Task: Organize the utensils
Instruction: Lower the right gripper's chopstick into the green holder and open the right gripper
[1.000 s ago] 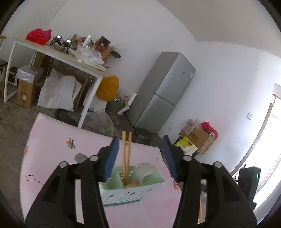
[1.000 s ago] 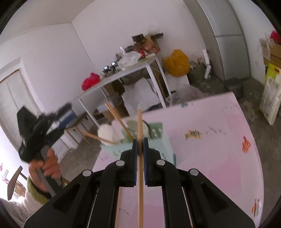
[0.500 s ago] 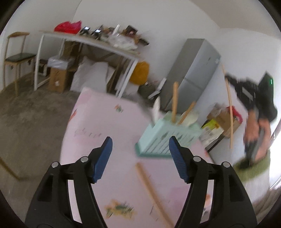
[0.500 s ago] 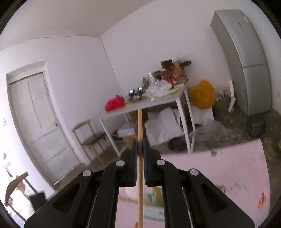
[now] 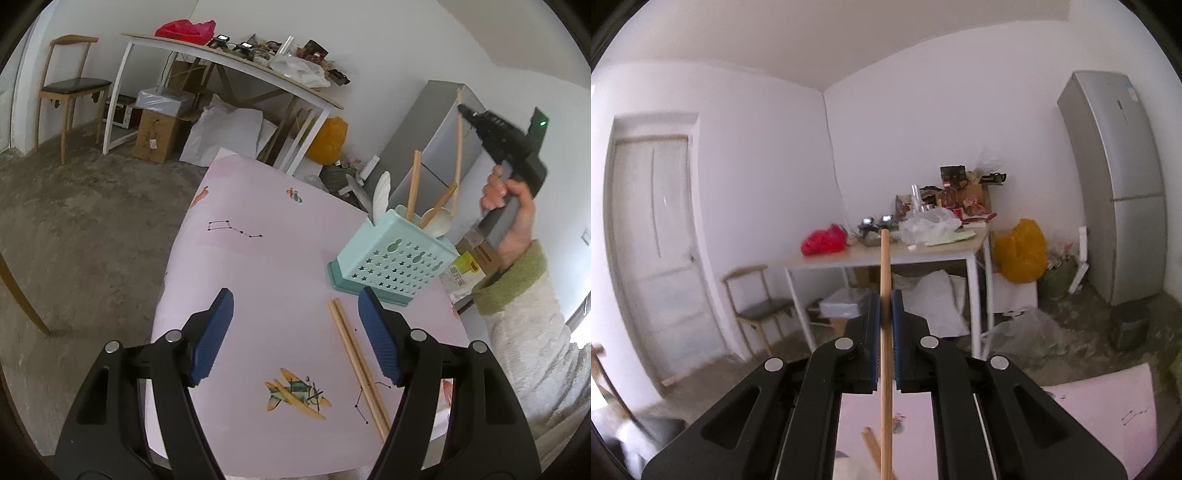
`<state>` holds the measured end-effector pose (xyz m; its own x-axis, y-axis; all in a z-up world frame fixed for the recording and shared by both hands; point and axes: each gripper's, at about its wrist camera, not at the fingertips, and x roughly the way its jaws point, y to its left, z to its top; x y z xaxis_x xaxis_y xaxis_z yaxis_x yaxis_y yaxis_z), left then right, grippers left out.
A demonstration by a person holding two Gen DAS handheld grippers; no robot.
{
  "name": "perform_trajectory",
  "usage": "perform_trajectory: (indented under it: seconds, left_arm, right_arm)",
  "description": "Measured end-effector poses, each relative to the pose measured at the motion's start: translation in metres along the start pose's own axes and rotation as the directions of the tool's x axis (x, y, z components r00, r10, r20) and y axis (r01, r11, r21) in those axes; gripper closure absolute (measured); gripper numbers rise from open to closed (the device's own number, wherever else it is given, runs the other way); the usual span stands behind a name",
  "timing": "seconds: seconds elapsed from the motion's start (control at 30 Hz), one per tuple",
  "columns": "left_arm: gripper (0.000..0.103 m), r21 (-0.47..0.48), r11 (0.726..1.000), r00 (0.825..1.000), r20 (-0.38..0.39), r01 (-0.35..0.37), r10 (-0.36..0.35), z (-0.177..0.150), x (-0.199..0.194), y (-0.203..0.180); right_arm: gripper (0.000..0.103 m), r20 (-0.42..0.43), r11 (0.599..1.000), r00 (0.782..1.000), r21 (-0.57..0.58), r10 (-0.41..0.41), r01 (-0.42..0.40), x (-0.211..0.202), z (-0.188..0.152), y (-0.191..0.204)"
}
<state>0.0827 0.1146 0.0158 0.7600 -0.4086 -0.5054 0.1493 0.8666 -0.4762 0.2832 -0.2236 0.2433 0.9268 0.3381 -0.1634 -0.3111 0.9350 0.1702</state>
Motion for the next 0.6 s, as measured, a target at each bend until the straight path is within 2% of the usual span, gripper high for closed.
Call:
perform_trajectory:
  seconds: [0.2,0.37,0.43,0.5,0.6]
  left_arm:
    - [0.037,-0.011,1.000,1.000,-0.013,-0.005,0.005,0.000,0.002,0.006]
    - [0.037,0.014,1.000,1.000,-0.021,-0.012,0.012,-0.001,0.006,0.002]
    - [0.037,0.014,1.000,1.000,-0.025,-0.009,0.009,-0.001,0.008,0.001]
    - [0.037,0.017,1.000,1.000,-0.030,-0.007,0.008,-0.002,0.010,-0.002]
    - [0.037,0.044,0.999,0.998,-0.052,-0.022,0.024,-0.005,0.016,-0.007]
  right_arm:
    - [0.096,-0.076,0.996,0.994,-0.028,-0.081,0.080,0.011,-0.042,-0.014]
    - [0.095,-0.106,0.993,0.987,-0.023,-0.120,0.118,-0.010,-0.057,-0.028]
    - [0.088,-0.115,0.989,0.982,-0.023,-0.150,0.148,-0.029,-0.058,-0.033]
    - [0.057,-0.105,0.985,0.980,0.005,-0.171,0.173,-0.054,-0.059,-0.039]
    - [0.056,-0.095,0.981,0.979,0.055,-0.181,0.187,-0.100,-0.065,-0.045]
